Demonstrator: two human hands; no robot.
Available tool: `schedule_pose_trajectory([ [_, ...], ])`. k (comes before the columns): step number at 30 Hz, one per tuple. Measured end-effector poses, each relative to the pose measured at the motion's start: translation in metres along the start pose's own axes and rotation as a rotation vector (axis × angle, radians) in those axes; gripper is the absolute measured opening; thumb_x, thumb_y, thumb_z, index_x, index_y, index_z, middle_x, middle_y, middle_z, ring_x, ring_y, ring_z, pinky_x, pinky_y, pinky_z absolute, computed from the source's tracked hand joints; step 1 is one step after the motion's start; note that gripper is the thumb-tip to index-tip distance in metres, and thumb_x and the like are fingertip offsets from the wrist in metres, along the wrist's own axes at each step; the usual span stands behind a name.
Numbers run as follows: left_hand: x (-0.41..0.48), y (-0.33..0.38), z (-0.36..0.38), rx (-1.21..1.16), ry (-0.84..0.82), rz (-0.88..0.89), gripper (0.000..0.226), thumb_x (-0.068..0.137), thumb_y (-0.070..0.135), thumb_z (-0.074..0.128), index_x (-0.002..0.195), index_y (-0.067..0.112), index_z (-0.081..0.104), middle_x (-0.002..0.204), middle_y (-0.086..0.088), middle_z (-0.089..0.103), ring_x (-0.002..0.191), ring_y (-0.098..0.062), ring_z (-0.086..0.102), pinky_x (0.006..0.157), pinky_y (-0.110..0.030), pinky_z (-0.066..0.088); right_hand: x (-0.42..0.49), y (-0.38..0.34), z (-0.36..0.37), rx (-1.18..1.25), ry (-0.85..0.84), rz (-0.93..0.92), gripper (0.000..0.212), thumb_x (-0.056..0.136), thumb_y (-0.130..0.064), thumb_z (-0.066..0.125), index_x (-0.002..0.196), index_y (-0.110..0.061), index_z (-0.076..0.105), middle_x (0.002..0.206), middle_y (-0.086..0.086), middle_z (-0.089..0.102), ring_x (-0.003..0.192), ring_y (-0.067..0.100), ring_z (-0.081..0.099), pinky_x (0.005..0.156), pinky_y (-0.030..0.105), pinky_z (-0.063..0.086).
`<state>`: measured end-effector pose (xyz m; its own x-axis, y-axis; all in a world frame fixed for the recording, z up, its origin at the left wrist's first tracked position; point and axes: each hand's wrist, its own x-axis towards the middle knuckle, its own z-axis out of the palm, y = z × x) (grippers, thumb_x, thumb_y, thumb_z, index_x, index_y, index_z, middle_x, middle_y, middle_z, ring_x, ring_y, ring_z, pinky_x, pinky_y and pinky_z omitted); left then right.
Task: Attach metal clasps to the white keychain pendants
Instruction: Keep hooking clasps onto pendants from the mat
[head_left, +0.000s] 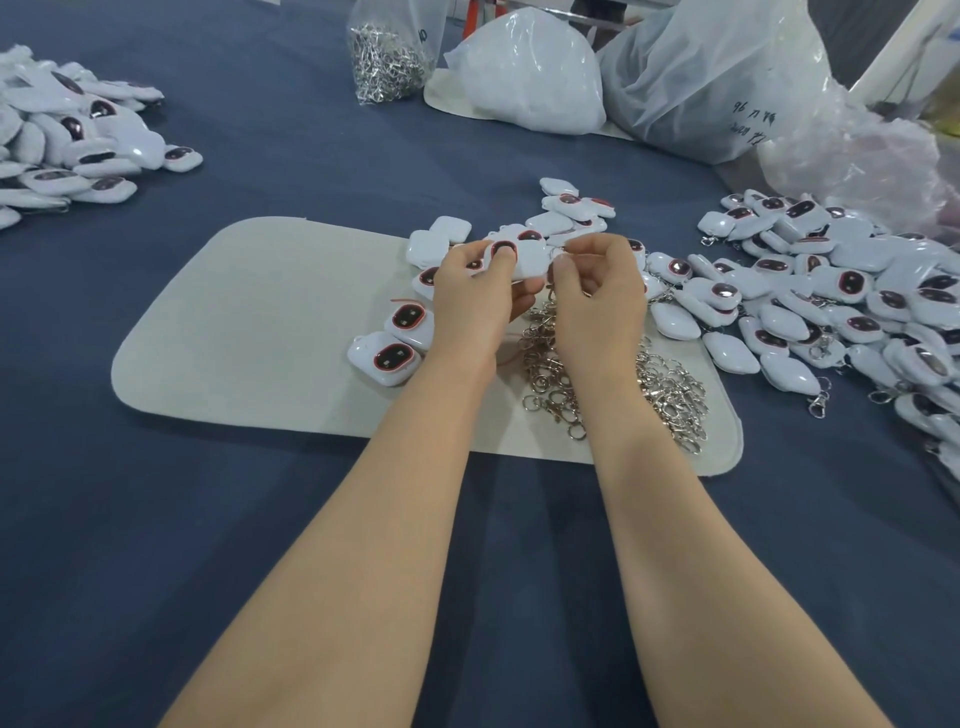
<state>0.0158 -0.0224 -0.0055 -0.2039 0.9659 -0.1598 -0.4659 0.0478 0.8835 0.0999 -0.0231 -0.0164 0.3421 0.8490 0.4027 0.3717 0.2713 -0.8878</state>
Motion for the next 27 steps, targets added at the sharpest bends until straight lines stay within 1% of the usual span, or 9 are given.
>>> schedule_pose_trajectory([
  [4,-0.0017,0.0004,0.0002,0.019,0.008,0.025,0.016,0.096,0.013,0.050,0.112,0.012,0.050,0.084,-0.002,0.061,0.057,-0.008,0.064,0.062,-0.019,0.055,-0.0019,-0.0014,-0.0022,-0.069,0.018,-0.083,0.014,0.090,-0.007,0.055,0.087,-0.021,0.055,0.075,-0.018,0.057,0.071,-0.007,0.055,0.068,0.004,0.040],
  [11,-0.0049,-0.0022,-0.0022,0.264,-0.025,0.261,0.016,0.096,0.017,0.051,0.112,0.022,0.053,0.091,0.001,0.062,0.059,-0.005,0.062,0.078,-0.028,0.055,-0.0001,0.0029,-0.0031,-0.164,0.009,-0.112,0.016,0.089,-0.005,0.055,0.084,-0.021,0.055,0.071,-0.020,0.055,0.066,-0.003,0.052,0.068,0.007,0.040],
  [14,-0.0055,-0.0032,-0.0030,0.362,-0.038,0.361,0.016,0.097,0.020,0.051,0.111,0.027,0.052,0.109,-0.004,0.064,0.085,-0.017,0.067,0.085,-0.031,0.054,0.0002,0.0043,-0.0025,-0.194,0.001,-0.116,0.013,0.088,-0.005,0.055,0.085,-0.017,0.059,0.072,-0.011,0.059,0.068,0.007,0.055,0.066,0.010,0.041],
  [16,-0.0044,-0.0037,-0.0036,0.424,-0.037,0.407,0.017,0.097,0.022,0.050,0.113,0.027,0.053,0.114,0.000,0.063,0.099,-0.024,0.063,0.092,-0.037,0.051,-0.0001,0.0046,-0.0021,-0.227,-0.015,-0.125,0.011,0.088,-0.005,0.054,0.086,-0.013,0.061,0.072,-0.006,0.061,0.071,0.012,0.057,0.068,0.016,0.043],
  [18,-0.0039,-0.0049,-0.0041,0.470,-0.047,0.445,0.023,0.098,0.021,0.049,0.119,0.022,0.056,0.112,0.007,0.060,0.105,-0.018,0.060,0.094,-0.038,0.049,-0.0004,0.0051,-0.0018,-0.261,-0.046,-0.127,0.011,0.089,-0.005,0.053,0.088,-0.011,0.062,0.074,-0.004,0.062,0.074,0.017,0.059,0.072,0.025,0.046],
  [21,-0.0034,-0.0066,-0.0047,0.519,-0.060,0.494,0.027,0.098,0.018,0.048,0.123,0.020,0.057,0.112,0.012,0.057,0.109,-0.010,0.056,0.096,-0.027,0.046,-0.0009,0.0054,-0.0021,-0.279,-0.087,-0.109,0.011,0.089,-0.005,0.053,0.090,-0.011,0.063,0.077,-0.005,0.062,0.077,0.018,0.060,0.075,0.031,0.048],
  [23,-0.0034,-0.0071,-0.0042,0.530,-0.063,0.503,0.027,0.098,0.018,0.048,0.124,0.020,0.056,0.112,0.013,0.057,0.109,-0.008,0.055,0.095,-0.022,0.045,-0.0012,0.0049,-0.0025,-0.275,-0.098,-0.098,0.011,0.089,-0.005,0.053,0.089,-0.011,0.062,0.077,-0.006,0.061,0.076,0.015,0.059,0.075,0.028,0.047],
  [25,-0.0025,-0.0072,-0.0036,0.498,-0.050,0.478,0.026,0.098,0.018,0.048,0.122,0.020,0.056,0.113,0.010,0.058,0.109,-0.011,0.057,0.095,-0.027,0.047,-0.0016,0.0038,-0.0026,-0.240,-0.099,-0.072,0.010,0.089,-0.006,0.054,0.091,-0.012,0.062,0.078,-0.006,0.061,0.074,0.011,0.057,0.073,0.022,0.046],
  [27,-0.0009,-0.0064,-0.0025,0.418,-0.011,0.400,0.023,0.097,0.017,0.048,0.119,0.020,0.055,0.109,0.001,0.062,0.096,-0.016,0.062,0.089,-0.031,0.052,-0.0009,0.0025,-0.0024,-0.185,-0.097,-0.025,0.009,0.089,-0.008,0.055,0.093,-0.013,0.061,0.081,-0.008,0.061,0.074,0.007,0.056,0.070,0.014,0.043],
])
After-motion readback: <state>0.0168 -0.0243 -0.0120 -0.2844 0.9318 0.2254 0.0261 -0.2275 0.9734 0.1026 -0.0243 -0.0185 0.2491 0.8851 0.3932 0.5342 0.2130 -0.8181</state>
